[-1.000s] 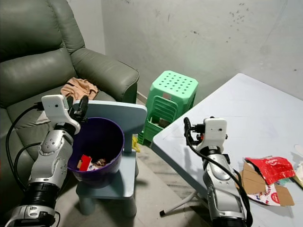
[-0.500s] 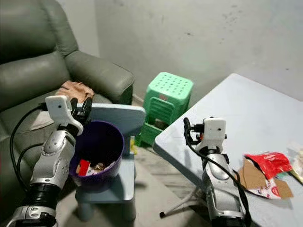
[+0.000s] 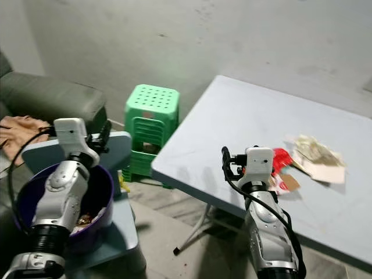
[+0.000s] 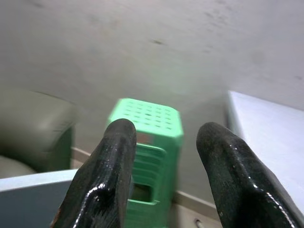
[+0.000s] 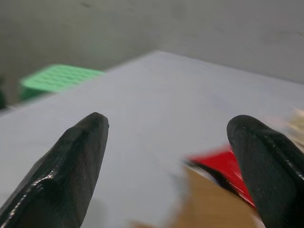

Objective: Picking trash to rubbish bin

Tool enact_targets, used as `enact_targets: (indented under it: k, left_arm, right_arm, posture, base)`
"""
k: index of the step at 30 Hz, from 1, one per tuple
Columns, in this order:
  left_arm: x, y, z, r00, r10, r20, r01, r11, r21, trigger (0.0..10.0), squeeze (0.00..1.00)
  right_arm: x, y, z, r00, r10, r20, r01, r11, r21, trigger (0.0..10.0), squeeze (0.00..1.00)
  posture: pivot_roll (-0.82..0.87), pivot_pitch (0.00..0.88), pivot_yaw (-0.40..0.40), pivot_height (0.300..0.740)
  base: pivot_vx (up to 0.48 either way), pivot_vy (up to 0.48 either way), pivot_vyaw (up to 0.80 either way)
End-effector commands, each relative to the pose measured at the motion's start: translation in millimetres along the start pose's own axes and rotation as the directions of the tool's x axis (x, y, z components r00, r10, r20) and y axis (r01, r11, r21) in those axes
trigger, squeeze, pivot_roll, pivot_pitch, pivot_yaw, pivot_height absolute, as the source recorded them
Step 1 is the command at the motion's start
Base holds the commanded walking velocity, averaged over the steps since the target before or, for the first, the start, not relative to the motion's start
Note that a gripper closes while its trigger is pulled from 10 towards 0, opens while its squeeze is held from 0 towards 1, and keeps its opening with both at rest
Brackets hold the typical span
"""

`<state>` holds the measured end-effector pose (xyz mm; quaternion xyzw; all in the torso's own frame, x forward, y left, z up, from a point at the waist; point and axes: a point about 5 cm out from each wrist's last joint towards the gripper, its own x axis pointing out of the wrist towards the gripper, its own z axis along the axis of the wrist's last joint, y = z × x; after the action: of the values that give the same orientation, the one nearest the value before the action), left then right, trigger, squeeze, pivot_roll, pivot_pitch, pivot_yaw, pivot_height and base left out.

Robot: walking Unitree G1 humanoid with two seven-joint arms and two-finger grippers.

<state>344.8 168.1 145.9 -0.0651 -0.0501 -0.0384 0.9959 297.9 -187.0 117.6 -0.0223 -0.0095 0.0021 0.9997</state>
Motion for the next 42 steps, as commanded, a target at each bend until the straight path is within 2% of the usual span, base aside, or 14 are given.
enact_targets:
  k: [1,7,11,18,26,34,35,37,39,42]
  left_arm:
    - [0.7,-9.5,-0.5,0.999,-0.045,-0.006,0.045,0.999,0.013,10.0,0.0]
    - [-1.3,-13.3,-2.2,0.996,-0.084,-0.013,0.084,0.996,0.041,10.0,0.0]
    - [-2.4,-15.6,-3.1,0.995,-0.101,-0.016,0.102,0.994,0.032,10.0,0.0]
    - [-4.3,-19.4,-6.0,0.991,-0.128,-0.028,0.128,0.991,0.023,10.0,0.0]
    - [-6.4,-19.9,-8.9,0.989,-0.138,-0.045,0.138,0.99,0.007,10.0,0.0]
    - [-7.2,-20.2,-10.2,0.989,-0.138,-0.056,0.138,0.99,-0.008,10.0,0.0]
    - [-7.0,-20.2,-10.9,0.989,-0.133,-0.062,0.133,0.991,-0.005,10.0,0.0]
    - [-5.6,-20.2,-12.8,0.991,-0.107,-0.077,0.104,0.993,-0.051,10.0,0.0]
    - [-4.8,-19.7,-13.2,0.992,-0.09,-0.084,0.086,0.995,-0.051,10.0,0.0]
    - [-2.9,-23.1,-15.3,0.991,-0.086,-0.104,0.086,0.996,-0.001,10.0,0.0]
  right_arm:
    - [0.9,-2.6,4.1,1.0,-0.005,0.012,0.005,1.0,-0.007,10.0,0.0]
    - [-1.4,-3.1,3.3,1.0,-0.008,0.008,0.008,1.0,-0.011,10.0,0.0]
    - [-3.0,-3.3,3.8,1.0,-0.009,0.022,0.009,1.0,0.01,10.0,0.0]
    - [-6.3,-2.1,3.8,1.0,0.011,0.022,-0.011,1.0,0.019,10.0,0.0]
    - [-10.6,-0.1,2.4,0.999,0.029,0.016,-0.029,0.999,0.024,10.0,0.0]
    - [-14.9,1.1,0.5,0.999,0.042,-0.003,-0.042,0.998,0.037,10.0,0.0]
    - [-15.2,1.1,-0.1,0.999,0.043,-0.009,-0.043,0.998,0.044,10.0,0.0]
    - [-16.8,2.3,-2.0,0.998,0.06,-0.03,-0.058,0.996,0.072,10.0,0.0]
    - [-17.6,3.4,-2.5,0.996,0.075,-0.04,-0.071,0.993,0.093,10.0,0.0]
    - [-19.4,2.8,-6.7,0.992,0.084,-0.092,-0.071,0.988,0.133,10.0,0.0]
  posture:
    - [-0.01,0.0,-0.073,0.74]
    - [-0.02,0.0,-0.072,0.74]
    - [-0.02,0.0,-0.071,0.74]
    - [-0.02,0.0,-0.07,0.74]
    - [-0.03,0.0,-0.066,0.74]
    - [-0.03,0.0,-0.064,0.74]
    - [-0.04,0.0,-0.064,0.74]
    - [-0.04,0.0,-0.061,0.74]
    - [-0.04,0.0,-0.06,0.74]
    - [-0.05,0.0,-0.059,0.74]
  base:
    - [0.0,0.0,-0.71]
    - [0.0,0.0,-0.71]
    - [0.0,0.0,-0.69]
    - [0.0,0.0,0.0]
    - [0.0,-0.25,0.0]
    - [0.242,-0.247,0.0]
    - [0.0,0.0,0.0]
    - [0.0,0.0,0.0]
    - [0.0,0.0,0.0]
    - [0.0,0.0,0.0]
